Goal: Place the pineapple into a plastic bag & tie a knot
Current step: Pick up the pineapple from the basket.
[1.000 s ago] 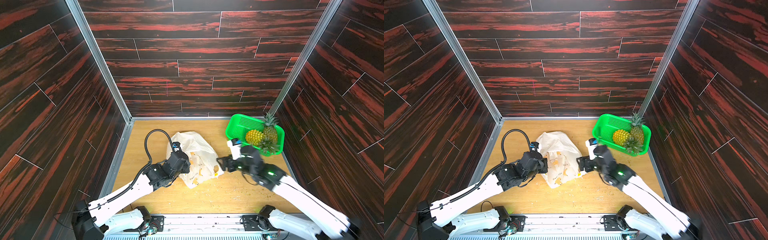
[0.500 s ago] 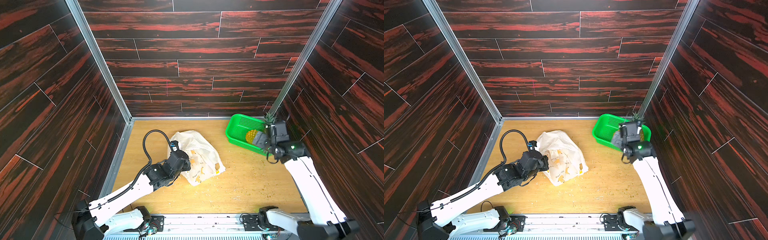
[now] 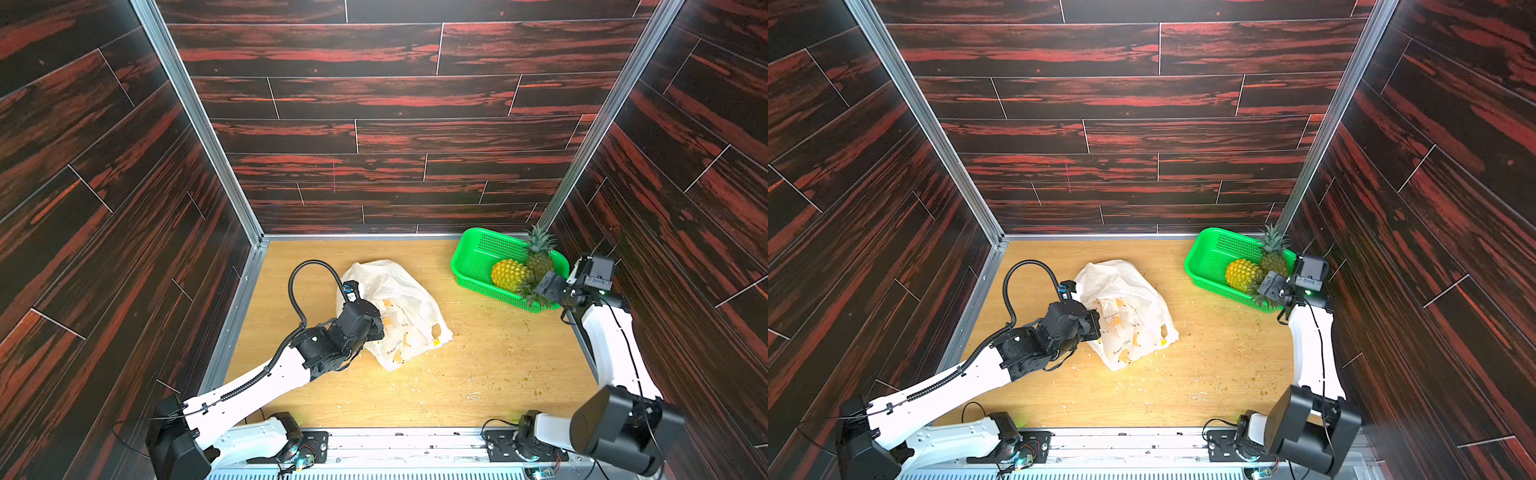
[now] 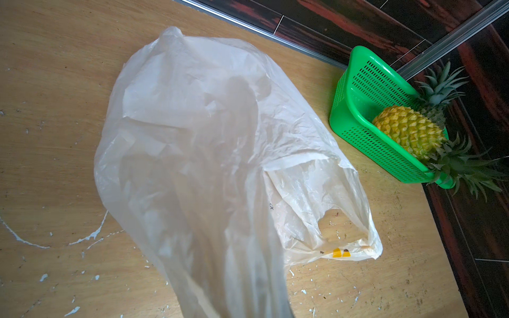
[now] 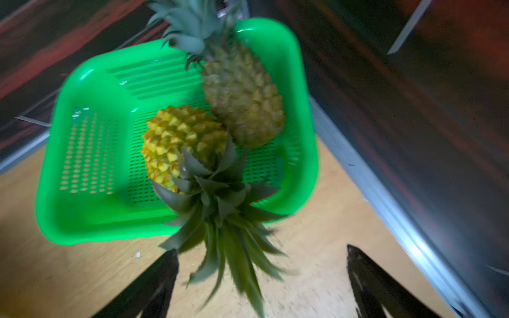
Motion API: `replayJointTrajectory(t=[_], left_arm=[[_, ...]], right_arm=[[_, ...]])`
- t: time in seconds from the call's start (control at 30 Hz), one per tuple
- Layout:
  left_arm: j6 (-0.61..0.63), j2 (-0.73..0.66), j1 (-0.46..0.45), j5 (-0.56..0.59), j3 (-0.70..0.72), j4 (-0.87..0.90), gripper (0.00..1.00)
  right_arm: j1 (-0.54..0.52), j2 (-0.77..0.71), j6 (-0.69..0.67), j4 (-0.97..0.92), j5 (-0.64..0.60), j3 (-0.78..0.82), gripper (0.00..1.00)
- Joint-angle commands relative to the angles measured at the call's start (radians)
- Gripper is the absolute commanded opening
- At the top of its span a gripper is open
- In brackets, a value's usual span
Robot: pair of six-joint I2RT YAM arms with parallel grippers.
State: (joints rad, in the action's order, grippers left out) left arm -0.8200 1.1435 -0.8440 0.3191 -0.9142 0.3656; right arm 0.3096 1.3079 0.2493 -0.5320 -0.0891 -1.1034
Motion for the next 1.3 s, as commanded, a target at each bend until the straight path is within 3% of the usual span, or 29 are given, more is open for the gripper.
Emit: replayJointTrajectory(t=[0.0,0.13,0.43,0.73,0.9,1.03,1.27], left_arm=[[0.002,0.010,0.007,0.000,0.012,-0.009,0.00],[0.008,0.015,0.007,-0.006,0.009,-0.011,0.00],[-0.004,0.013,0.009,-0.002,0.013,-0.014,0.00],[-0.019,0.007,0.008,-0.003,0.023,-0.024,0.00],[-0.024,0.002,0.008,-0.005,0.028,-0.027,0.00],[-0.022,-0.003,0.008,-0.002,0.028,-0.026,0.00],[-0.024,-0.016,0.008,0.004,0.030,-0.021,0.00]], right_arm=[[0.049,0.001,-0.021,0.119,0.206,0.044,0.98],[0.092,0.037,-0.012,0.167,0.335,0.068,0.97],[0.105,0.094,0.015,0.257,0.467,0.108,0.92],[0.105,0.117,0.027,0.275,0.567,0.140,0.94],[0.105,0.139,0.038,0.301,0.553,0.149,0.90],[0.105,0.174,0.043,0.313,0.563,0.137,0.76],[0.106,0.195,0.048,0.334,0.595,0.127,0.35]])
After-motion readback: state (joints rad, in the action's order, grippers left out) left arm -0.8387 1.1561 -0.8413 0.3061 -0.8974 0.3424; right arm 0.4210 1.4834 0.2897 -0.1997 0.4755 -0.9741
